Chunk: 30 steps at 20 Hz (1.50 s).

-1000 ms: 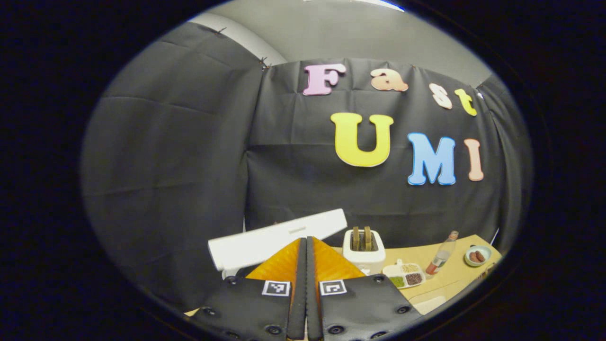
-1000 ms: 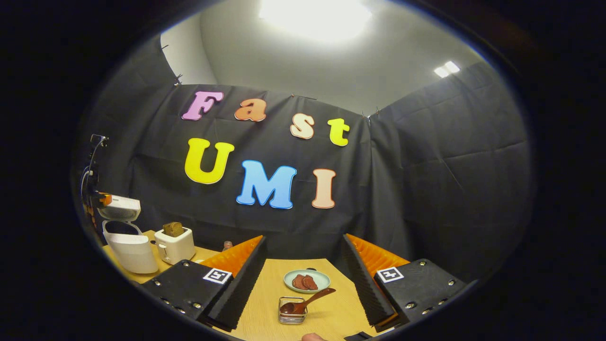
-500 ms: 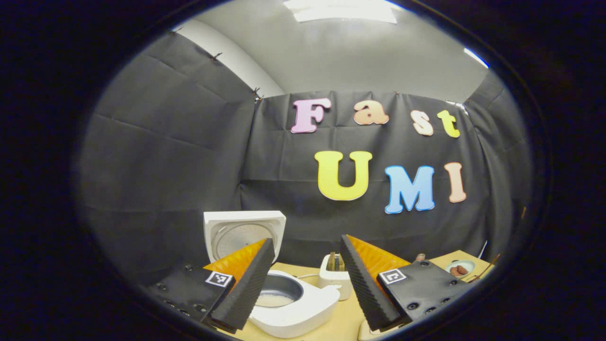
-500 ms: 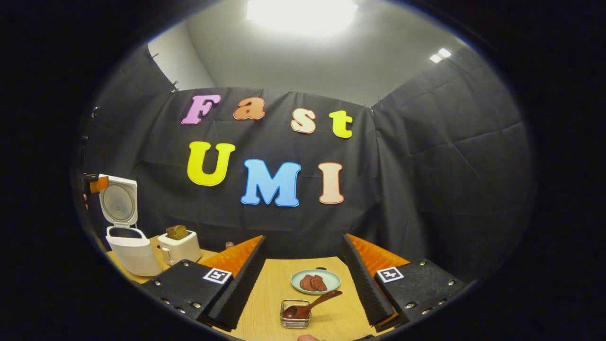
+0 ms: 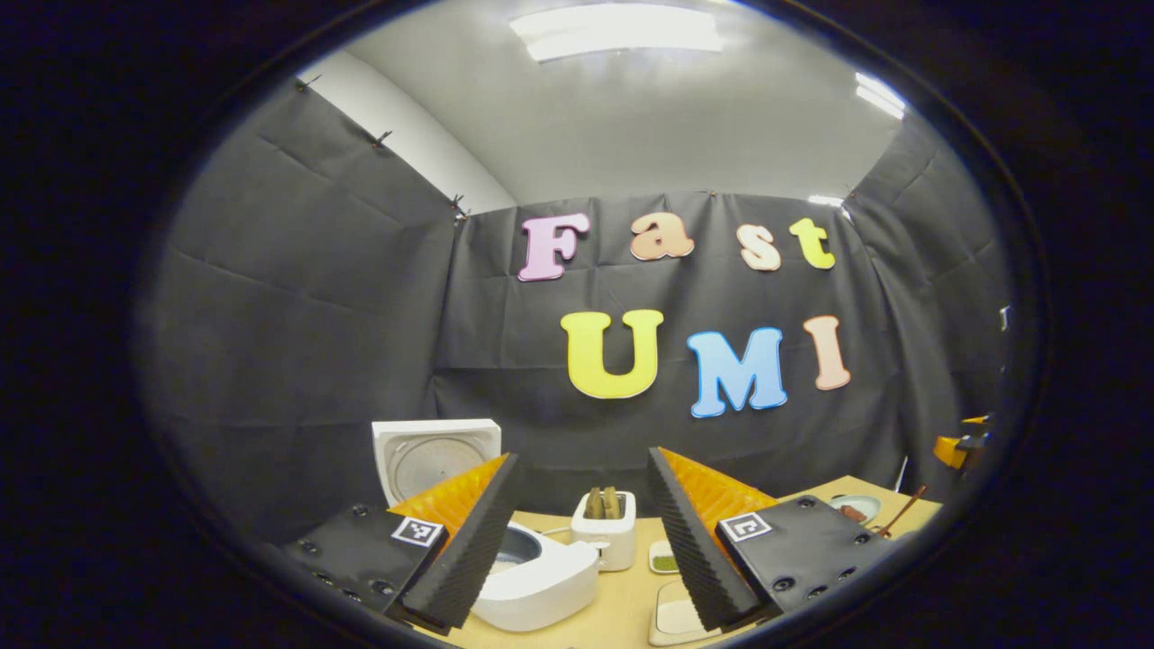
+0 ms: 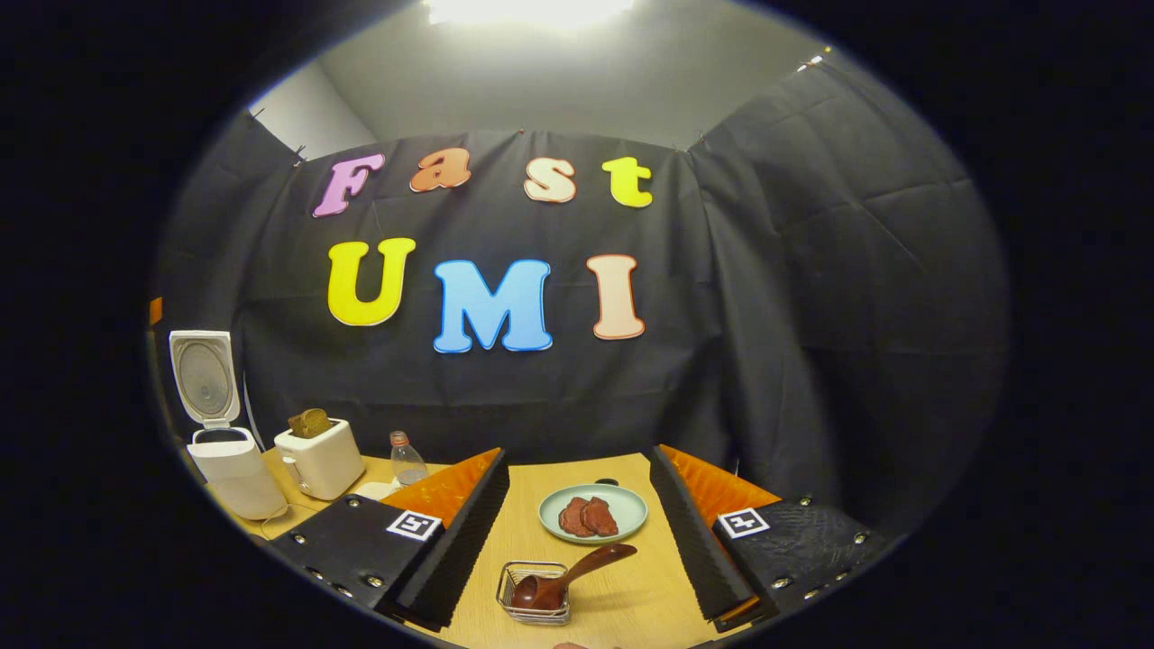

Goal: Close the left gripper, press the button to open the rice cooker; take a wooden spoon from the chopstick holder with the right hand, scoop a spoonful of rice and pour it into the rice cooker, then put the wooden spoon back into the chopstick holder.

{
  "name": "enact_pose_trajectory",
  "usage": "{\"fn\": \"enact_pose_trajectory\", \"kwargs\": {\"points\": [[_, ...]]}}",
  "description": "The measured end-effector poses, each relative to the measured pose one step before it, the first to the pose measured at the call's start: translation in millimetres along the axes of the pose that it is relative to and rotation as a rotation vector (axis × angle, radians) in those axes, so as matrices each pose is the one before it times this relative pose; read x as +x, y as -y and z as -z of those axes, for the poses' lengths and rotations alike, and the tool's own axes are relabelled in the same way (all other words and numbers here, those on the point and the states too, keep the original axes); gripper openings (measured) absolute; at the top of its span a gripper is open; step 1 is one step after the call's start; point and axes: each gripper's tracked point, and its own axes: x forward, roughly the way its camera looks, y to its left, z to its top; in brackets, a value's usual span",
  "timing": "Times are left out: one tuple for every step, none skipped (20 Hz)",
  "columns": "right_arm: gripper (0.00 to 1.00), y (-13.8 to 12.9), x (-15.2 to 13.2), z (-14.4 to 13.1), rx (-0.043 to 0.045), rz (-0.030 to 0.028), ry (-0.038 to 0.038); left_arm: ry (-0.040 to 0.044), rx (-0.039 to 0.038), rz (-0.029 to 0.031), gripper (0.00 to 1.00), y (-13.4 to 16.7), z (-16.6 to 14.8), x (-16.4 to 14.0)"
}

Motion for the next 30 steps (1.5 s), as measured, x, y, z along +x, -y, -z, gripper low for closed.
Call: {"fn": "enact_pose_trajectory", "kwargs": {"points": [[0.96, 3.75, 5.9, 11.3, 0.01063, 0.0043, -0.02364, -0.0069, 0.0045, 0.00177, 0.92, 3.54, 0.83, -5.04], [0.96, 3.17, 6.37, 10.56, 0.01003, 0.00321, -0.02864, -0.00735, 0.00444, -0.00039, 0.92, 2.2, 0.05, -4.23], [0.96, 2.87, 5.45, 11.66, 0.01258, 0.00338, -0.02728, -0.00359, 0.00425, -0.00236, 0.92, 0.63, 0.48, -2.74], [0.96, 1.53, 5.14, 10.43, 0.01553, 0.0004, -0.02716, -0.00244, 0.00465, -0.0046, 0.93, 0.4, -2.12, -4.14], [0.96, 1.49, 5.93, 11.33, 0.01561, 0.00119, -0.02846, -0.00059, 0.00421, -0.0065, 0.95, -2.34, -1.69, -4.29], [0.96, 1.2, 6.11, 10.4, 0.01414, 0.00208, -0.02784, 0.0003, 0.00537, -0.00513, 0.92, -0.83, -2.96, -3.43], [0.96, 2.0, 5.86, 11.83, 0.01362, 0.00052, -0.0274, 0.00199, 0.00615, -0.00707, 0.96, -1.84, -2.34, -2.61], [0.96, 0.41, 4.07, 10.46, 0.01344, -0.00023, -0.02723, 0.00167, 0.0072, -0.00617, 0.95, -1.81, -2.26, -3.05], [0.96, 1.33, 6.24, 11.07, 0.01224, -0.0002, -0.02611, 0.00109, 0.00824, -0.00661, 0.96, -1.69, -1.21, -2.92], [0.96, 0.63, 4.61, 9.33, 0.01367, -0.00083, -0.02424, 0.00002, 0.00937, -0.00915, 0.95, -2.92, -1.47, -2.36], [0.96, -0.55, 5.63, 10.03, 0.01548, -0.00647, -0.02683, -0.00036, 0.00879, -0.00785, 0.96, -3.1, -0.97, -3.41], [0.96, -0.86, 5.17, 9.27, 0.01611, -0.00409, -0.02561, -0.00213, 0.0072, -0.00734, 0.96, -2.2, -0.58, -4.24], [0.94, -0.03, 2.84, 7.18, 0.01482, -0.00455, -0.0248, -0.00411, 0.006, -0.00489, 0.96, -2.21, 1.56, -3.17], [0.93, -2.0, 3.57, 6.16, 0.01682, -0.0092, -0.02239, -0.00588, 0.00352, -0.00364, 0.96, -1.98, 1.09, -3.02], [0.86, -4.37, 1.68, 7.9, 0.01753, -0.02006, -0.02667, -0.00811, 0.00064, 0.00173, 0.96, -0.27, 1.18, -1.27], [0.88, -3.15, 0.7, 6.21, 0.01022, -0.0086, -0.02144, -0.00966, -0.00123, -0.00193, 0.96, -0.71, 1.52, -2.2], [0.79, 0.64, 4.0, 2.44, 0.00507, 0.00418, -0.00642, -0.00456, -0.00253, -0.00198, 0.96, -1.9, 0.58, -1.27], [0.66, 0.46, -1.8, -0.52, 0.00357, 0.00267, -0.0045, -0.00035, -0.00216, -0.00177, 0.96, -1.74, -0.08, -1.26], [0.53, -3.16, 3.24, 0.33, 0.01346, -0.01181, -0.00081, 0.00064, -0.00195, -0.003, 0.96, -2.61, -1.56, -1.2], [0.49, -5.39, 1.78, 1.94, 0.01151, -0.02142, -0.01965, 0.00133, -0.00248, -0.00065, 0.96, -1.61, -0.38, -0.31], [0.49, -5.85, 2.97, 5.86, 0.00935, -0.02285, -0.02682, -0.00163, -0.0037, -0.0014, 0.96, -1.85, 1.35, -0.3], [0.49, 5.04, -5.19, 2.45, 0.00748, 0.02654, 0.00209, -0.00218, -0.00787, 0.00408, 0.96, -1.16, 1.55, -0.21], [0.16, -4.41, -7.21, -6.79, 0.01688, -0.0111, -0.00318, -0.00205, -0.00842, -0.00006, 0.96, -1.81, 0.76, 0.21], [0.15, 3.4, 23.79, -2.27, 0.01316, 0.00331, -0.00552, -0.00153, -0.00735, -0.00308, 0.96, -3.42, 1.12, 0.2], [0.11, -4.41, -15.4, -4.16, -0.01141, 0.00139, 0.00196, 0.00162, -0.00623, -0.00073, 0.96, -3.41, -0.3, 0.85], [0.11, -3.59, -3.93, -3.57, -0.02359, 0.00014, 0.01213, 0.00249, -0.00383, -0.00077, 0.96, -2.44, 0.06, 0.63], [0.11, -7.56, -5.21, -4.67, -0.02626, -0.00377, 0.01796, 0.00382, -0.00075, -0.00173, 1.0, -4.89, -0.86, 0.48], [0.11, -6.01, -6.06, -8.79, -0.02751, -0.00136, 0.0215, 0.00742, -0.00046, -0.00367, 0.96, -4.43, -1.48, 1.53], [0.11, -6.1, -11.85, -8.54, -0.02339, -0.004, 0.02543, 0.00537, -0.00173, 0.00069, 0.96, -3.12, -0.01, 0.48], [0.11, -5.85, -9.68, -12.09, -0.02424, 0.00131, 0.02989, 0.00334, -0.00166, -0.00045, 0.96, -3.16, -0.13, 0.66]]}}
